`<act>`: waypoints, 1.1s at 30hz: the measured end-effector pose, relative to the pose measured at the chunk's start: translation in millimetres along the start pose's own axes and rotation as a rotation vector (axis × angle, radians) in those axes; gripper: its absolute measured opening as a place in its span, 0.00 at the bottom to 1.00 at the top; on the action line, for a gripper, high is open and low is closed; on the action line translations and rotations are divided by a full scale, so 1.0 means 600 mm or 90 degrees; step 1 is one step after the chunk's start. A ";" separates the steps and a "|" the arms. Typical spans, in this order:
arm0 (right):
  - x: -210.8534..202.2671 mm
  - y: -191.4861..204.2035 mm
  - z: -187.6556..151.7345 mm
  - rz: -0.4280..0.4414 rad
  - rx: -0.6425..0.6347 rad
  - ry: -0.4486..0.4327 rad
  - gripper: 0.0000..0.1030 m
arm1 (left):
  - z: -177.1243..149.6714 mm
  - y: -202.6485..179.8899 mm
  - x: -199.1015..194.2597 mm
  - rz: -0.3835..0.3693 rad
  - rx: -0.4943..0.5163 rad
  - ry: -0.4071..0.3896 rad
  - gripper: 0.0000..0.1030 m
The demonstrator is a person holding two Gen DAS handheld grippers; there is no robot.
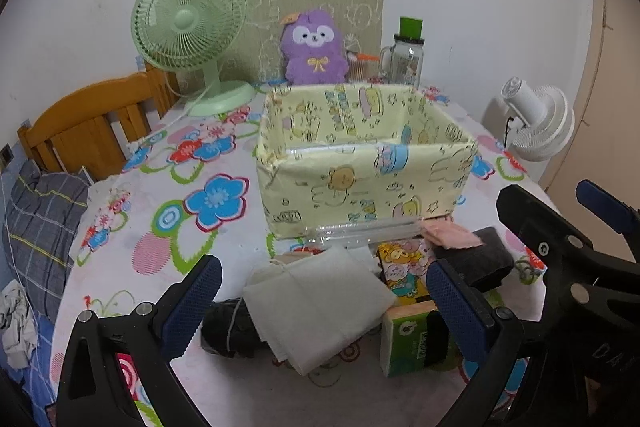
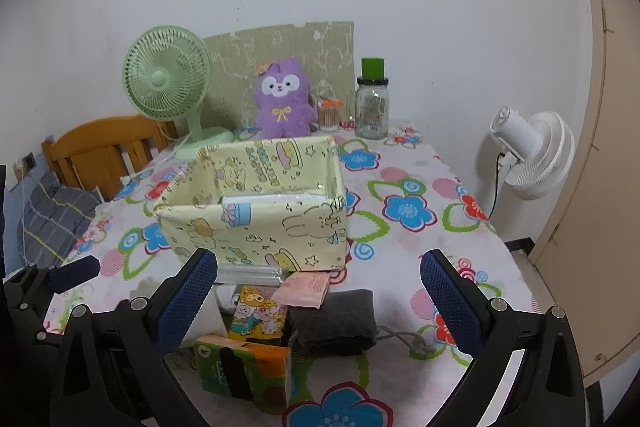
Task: Organize soft objects
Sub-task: 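Grasp the folded white cloth with the left gripper while the right gripper grasps the pink packet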
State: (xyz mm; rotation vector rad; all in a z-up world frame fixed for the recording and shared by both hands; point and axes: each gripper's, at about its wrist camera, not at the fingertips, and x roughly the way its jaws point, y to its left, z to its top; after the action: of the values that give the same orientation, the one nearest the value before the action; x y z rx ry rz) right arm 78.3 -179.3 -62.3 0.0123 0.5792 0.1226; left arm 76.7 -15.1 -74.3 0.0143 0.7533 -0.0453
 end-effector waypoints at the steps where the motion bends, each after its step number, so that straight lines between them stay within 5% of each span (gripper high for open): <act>1: 0.006 0.001 -0.002 -0.002 -0.001 0.003 1.00 | -0.002 0.000 0.005 0.001 0.000 0.004 1.00; 19: 0.098 0.017 -0.034 -0.016 -0.025 0.085 0.99 | -0.027 -0.002 0.094 0.007 0.000 0.080 1.00; 33: 0.150 0.015 -0.043 -0.005 -0.014 0.146 0.82 | -0.026 -0.003 0.120 0.013 0.003 0.087 1.00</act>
State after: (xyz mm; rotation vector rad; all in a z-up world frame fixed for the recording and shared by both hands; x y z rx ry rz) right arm 137.6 -160.0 -132.5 -0.0252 0.8061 0.1242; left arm 118.3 -19.3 -135.1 0.0299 0.8892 -0.0276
